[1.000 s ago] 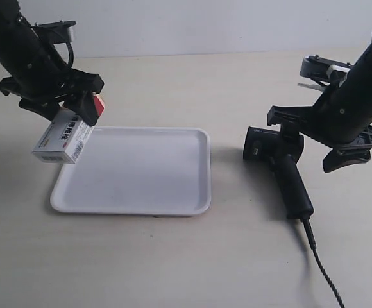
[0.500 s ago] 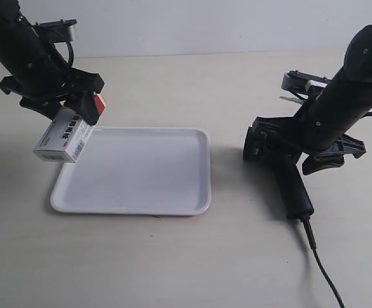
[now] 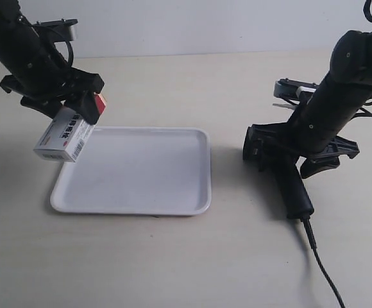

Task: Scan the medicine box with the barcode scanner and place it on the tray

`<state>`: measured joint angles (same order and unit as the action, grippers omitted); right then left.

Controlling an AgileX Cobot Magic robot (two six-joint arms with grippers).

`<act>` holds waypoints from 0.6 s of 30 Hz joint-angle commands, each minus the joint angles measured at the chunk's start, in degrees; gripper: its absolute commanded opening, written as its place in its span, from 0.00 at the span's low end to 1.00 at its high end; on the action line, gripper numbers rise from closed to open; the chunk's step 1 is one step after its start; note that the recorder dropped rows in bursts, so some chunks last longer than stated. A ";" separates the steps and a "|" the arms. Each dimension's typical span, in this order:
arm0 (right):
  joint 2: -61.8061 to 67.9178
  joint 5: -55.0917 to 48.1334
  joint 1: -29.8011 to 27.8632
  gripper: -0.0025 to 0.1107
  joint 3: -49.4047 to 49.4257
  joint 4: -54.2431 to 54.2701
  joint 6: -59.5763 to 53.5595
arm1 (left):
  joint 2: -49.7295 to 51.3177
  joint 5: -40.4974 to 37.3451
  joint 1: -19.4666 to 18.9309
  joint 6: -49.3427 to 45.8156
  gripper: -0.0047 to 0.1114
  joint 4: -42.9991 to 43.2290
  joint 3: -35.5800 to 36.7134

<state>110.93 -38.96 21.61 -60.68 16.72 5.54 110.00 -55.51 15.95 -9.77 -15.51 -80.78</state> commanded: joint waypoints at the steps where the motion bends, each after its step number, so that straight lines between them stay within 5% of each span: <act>1: 0.11 1.69 0.05 0.65 -0.34 -1.27 0.03 | -0.74 0.72 0.16 -0.33 0.04 -0.87 -0.47; 11: 0.11 2.20 0.05 0.50 -0.34 -1.27 -0.09 | -0.74 0.75 0.16 -0.58 0.04 -1.22 -0.47; 18: 0.11 1.70 0.05 0.21 -0.34 -2.21 -0.09 | -0.74 0.75 0.16 -0.61 0.04 -1.46 -0.47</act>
<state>110.93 -37.65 21.71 -60.68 15.56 5.55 110.00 -55.03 15.95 -10.00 -16.24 -80.78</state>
